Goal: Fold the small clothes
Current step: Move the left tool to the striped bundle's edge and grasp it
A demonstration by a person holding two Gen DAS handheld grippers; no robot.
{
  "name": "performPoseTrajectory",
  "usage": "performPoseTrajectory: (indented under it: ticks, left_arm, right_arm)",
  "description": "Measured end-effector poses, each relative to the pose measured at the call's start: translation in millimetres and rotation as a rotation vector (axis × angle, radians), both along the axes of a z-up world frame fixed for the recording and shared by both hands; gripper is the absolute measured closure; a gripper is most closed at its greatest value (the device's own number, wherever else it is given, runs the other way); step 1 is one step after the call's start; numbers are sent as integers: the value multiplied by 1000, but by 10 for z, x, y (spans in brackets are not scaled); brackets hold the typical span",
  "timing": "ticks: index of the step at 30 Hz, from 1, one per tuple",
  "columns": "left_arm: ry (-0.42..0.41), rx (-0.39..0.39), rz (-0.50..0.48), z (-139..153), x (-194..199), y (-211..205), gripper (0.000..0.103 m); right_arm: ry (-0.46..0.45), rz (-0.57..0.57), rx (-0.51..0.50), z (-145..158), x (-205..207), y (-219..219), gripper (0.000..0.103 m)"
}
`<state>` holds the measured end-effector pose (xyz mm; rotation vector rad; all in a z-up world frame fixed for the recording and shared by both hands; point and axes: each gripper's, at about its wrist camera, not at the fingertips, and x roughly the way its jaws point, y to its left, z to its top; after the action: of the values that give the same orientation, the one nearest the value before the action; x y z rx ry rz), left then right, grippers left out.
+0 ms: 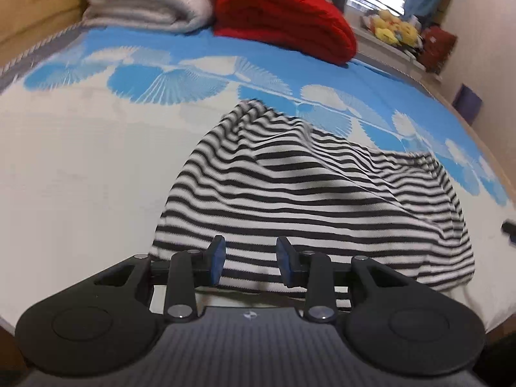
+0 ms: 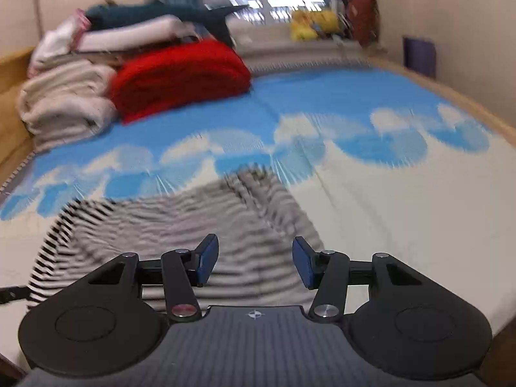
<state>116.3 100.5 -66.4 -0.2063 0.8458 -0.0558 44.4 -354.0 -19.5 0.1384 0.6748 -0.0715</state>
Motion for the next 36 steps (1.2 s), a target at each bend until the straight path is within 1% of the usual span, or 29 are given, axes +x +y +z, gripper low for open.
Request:
performPoseTrajectory:
  ticks: [1,2,3,5,6,7,9,10,13,14,17,19,21,25,31,36]
  left_arm:
    - [15,-22,16,-33,17,48,65]
    - [33,-41,31,-72,41,90,65]
    - [51,-56,42,-112,73,123,65]
    - [95,-95,56,-223,132,192,64]
    - [126,-118,63,-294,159,224,58]
    - [162,-140,72,-370,183,255,49]
    - [227,-177,97,-518,220,311,37]
    - [243,-193,108,-573,232,339,37]
    - [227,-215,130,-571,275,398,37]
    - [226,-246,151,-575,285,448,37]
    - [232,-372,241,-629,298,632,37]
    - [232,-426,280,-653,330,712,37]
    - [231,-445,291,-666,364,742,37]
    - [220,-456,303,-676,447,761,37]
    - [202,-498,354,-711,535,822,37]
    - [200,-525,383,-719,533,856,37]
  right_arm:
    - [10,-14,11,-29,22,6,50]
    - [9,-10,25,-49,57,9,50]
    - [7,7,19,-64,95,30,50]
    - [2,31,-34,-98,122,100,50]
    - [4,38,-50,-118,134,119,50]
    - [11,43,-52,-135,148,133,50]
    - [20,46,-38,-159,165,151,50]
    - [21,50,-38,-161,165,162,50]
    - [20,61,-49,-172,173,204,50]
    - [21,63,-50,-179,182,211,50]
    - [27,55,-53,-197,209,215,50]
    - [32,46,-51,-205,215,210,50]
    - [36,41,-49,-216,219,200,50]
    - [44,39,-58,-236,212,208,50]
    - [55,40,-77,-265,194,202,50]
    - [62,28,-83,-275,181,165,50]
